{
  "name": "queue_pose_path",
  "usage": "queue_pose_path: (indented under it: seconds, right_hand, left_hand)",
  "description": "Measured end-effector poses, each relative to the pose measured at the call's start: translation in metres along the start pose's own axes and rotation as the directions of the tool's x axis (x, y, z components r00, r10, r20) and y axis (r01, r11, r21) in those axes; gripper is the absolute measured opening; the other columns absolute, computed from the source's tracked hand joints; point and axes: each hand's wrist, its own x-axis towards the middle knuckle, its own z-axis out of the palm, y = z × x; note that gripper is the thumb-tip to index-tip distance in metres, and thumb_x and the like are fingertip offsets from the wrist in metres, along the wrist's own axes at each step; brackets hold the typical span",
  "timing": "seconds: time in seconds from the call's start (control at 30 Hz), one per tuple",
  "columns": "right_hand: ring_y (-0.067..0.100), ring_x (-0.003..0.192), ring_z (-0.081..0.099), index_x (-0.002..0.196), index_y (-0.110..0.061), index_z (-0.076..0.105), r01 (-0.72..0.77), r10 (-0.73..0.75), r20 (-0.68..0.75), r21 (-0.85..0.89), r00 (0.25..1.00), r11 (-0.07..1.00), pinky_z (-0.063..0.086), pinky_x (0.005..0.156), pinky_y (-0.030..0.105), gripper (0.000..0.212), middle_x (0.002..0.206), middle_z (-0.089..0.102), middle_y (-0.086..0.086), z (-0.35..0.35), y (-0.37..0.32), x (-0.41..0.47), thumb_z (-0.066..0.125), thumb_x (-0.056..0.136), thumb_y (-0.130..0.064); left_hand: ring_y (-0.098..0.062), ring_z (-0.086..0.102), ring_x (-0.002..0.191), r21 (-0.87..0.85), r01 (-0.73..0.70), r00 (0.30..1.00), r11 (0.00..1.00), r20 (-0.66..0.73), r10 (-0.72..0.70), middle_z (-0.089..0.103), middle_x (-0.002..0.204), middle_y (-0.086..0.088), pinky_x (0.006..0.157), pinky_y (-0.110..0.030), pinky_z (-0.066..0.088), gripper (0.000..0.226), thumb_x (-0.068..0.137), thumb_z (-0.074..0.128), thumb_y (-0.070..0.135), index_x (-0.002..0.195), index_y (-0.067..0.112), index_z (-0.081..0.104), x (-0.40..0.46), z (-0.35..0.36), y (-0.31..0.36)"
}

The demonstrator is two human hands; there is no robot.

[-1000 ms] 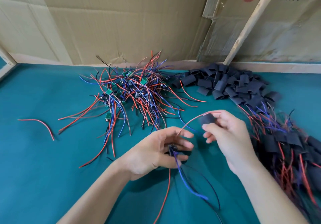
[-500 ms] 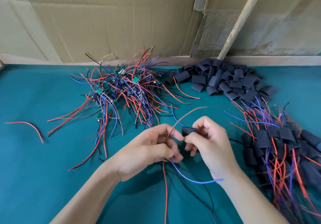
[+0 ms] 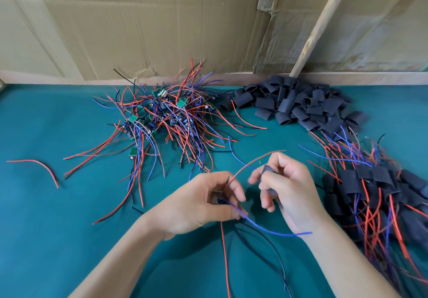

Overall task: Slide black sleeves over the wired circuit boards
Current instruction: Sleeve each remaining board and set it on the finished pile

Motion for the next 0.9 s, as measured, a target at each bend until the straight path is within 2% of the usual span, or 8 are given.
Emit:
queue_pose_path:
  seconds: [0.1, 0.27, 0.43, 0.5, 0.57, 0.7, 0.8, 0.9]
  right_hand:
    - [0.021, 0.036, 0.041, 0.058, -0.019, 0.040, -0.012, 0.016, -0.029, 0.114, 0.999, 0.993, 0.031, 0.040, 0.023, 0.031, 0.068, 0.049, 0.017, -0.004, -0.004, 0.001, 0.069, 0.063, -0.008]
    - [0.019, 0.045, 0.057, 0.070, -0.016, 0.047, -0.019, 0.034, -0.050, 0.278, 0.998, 0.960, 0.040, 0.040, 0.024, 0.046, 0.070, 0.060, 0.008, -0.008, -0.012, 0.003, 0.092, 0.063, -0.019]
    - [0.018, 0.047, 0.060, 0.090, -0.016, 0.060, 0.003, 0.038, -0.131, 0.300, 0.991, 0.954, 0.046, 0.043, 0.023, 0.044, 0.073, 0.067, 0.011, -0.011, -0.013, 0.003, 0.084, 0.065, -0.042]
    - [0.015, 0.044, 0.056, 0.099, -0.021, 0.071, 0.010, 0.036, -0.161, 0.272, 0.986, 0.962, 0.043, 0.041, 0.021, 0.046, 0.075, 0.069, 0.011, -0.011, -0.013, 0.002, 0.081, 0.066, -0.050]
    - [0.013, 0.039, 0.049, 0.095, -0.020, 0.074, 0.025, 0.029, -0.202, 0.260, 0.979, 0.965, 0.035, 0.038, 0.020, 0.046, 0.078, 0.072, 0.012, -0.012, -0.014, 0.003, 0.078, 0.067, -0.056]
    - [0.014, 0.035, 0.040, 0.077, -0.017, 0.058, 0.049, 0.048, -0.308, 0.301, 0.950, 0.952, 0.028, 0.036, 0.020, 0.040, 0.081, 0.076, 0.018, -0.013, -0.013, 0.006, 0.071, 0.077, -0.055]
    - [0.014, 0.033, 0.041, 0.077, -0.016, 0.053, 0.078, 0.033, -0.378, 0.273, 0.925, 0.959, 0.032, 0.036, 0.019, 0.041, 0.081, 0.077, 0.016, -0.012, -0.014, 0.006, 0.068, 0.083, -0.053]
    - [0.014, 0.034, 0.046, 0.079, -0.013, 0.055, 0.083, 0.035, -0.432, 0.250, 0.901, 0.965, 0.035, 0.035, 0.021, 0.040, 0.078, 0.077, 0.015, -0.009, -0.012, 0.005, 0.066, 0.093, -0.049]
  left_hand:
    - [-0.032, 0.072, 0.094, -0.112, 0.038, 0.999, 0.993, -0.015, -0.040, 0.069, 0.090, -0.007, 0.093, -0.044, 0.056, 0.010, 0.091, 0.067, 0.012, 0.098, 0.007, 0.063, -0.001, 0.002, 0.003]
    - [-0.029, 0.072, 0.085, -0.187, 0.064, 0.995, 0.980, -0.057, -0.076, 0.056, 0.073, 0.001, 0.084, -0.037, 0.060, 0.026, 0.097, 0.063, 0.030, 0.095, 0.005, 0.068, 0.000, 0.003, 0.003]
    - [-0.026, 0.070, 0.075, -0.193, 0.059, 0.993, 0.979, -0.089, -0.077, 0.048, 0.067, -0.001, 0.079, -0.037, 0.059, 0.034, 0.098, 0.055, 0.040, 0.093, 0.011, 0.072, 0.003, 0.002, 0.001]
    - [-0.025, 0.069, 0.071, -0.207, 0.058, 0.993, 0.977, -0.093, -0.078, 0.047, 0.065, -0.002, 0.079, -0.040, 0.059, 0.035, 0.097, 0.054, 0.041, 0.093, 0.010, 0.072, 0.003, 0.002, -0.001]
    - [-0.025, 0.068, 0.070, -0.207, 0.056, 0.993, 0.977, -0.090, -0.076, 0.047, 0.064, -0.003, 0.082, -0.045, 0.060, 0.036, 0.097, 0.055, 0.041, 0.094, 0.009, 0.072, 0.004, 0.002, -0.002]
    - [-0.024, 0.067, 0.071, -0.197, 0.056, 0.996, 0.979, -0.057, -0.068, 0.046, 0.063, -0.002, 0.090, -0.051, 0.058, 0.037, 0.098, 0.058, 0.044, 0.098, 0.010, 0.073, 0.003, 0.000, -0.004]
    - [-0.023, 0.067, 0.072, -0.154, 0.056, 0.997, 0.986, -0.035, -0.062, 0.047, 0.063, -0.001, 0.093, -0.051, 0.058, 0.041, 0.094, 0.058, 0.051, 0.100, 0.012, 0.073, 0.003, 0.001, -0.003]
    - [-0.021, 0.066, 0.071, -0.106, 0.059, 0.997, 0.993, -0.041, -0.063, 0.049, 0.062, 0.000, 0.096, -0.057, 0.053, 0.041, 0.093, 0.058, 0.053, 0.099, 0.015, 0.074, 0.003, 0.004, -0.003]
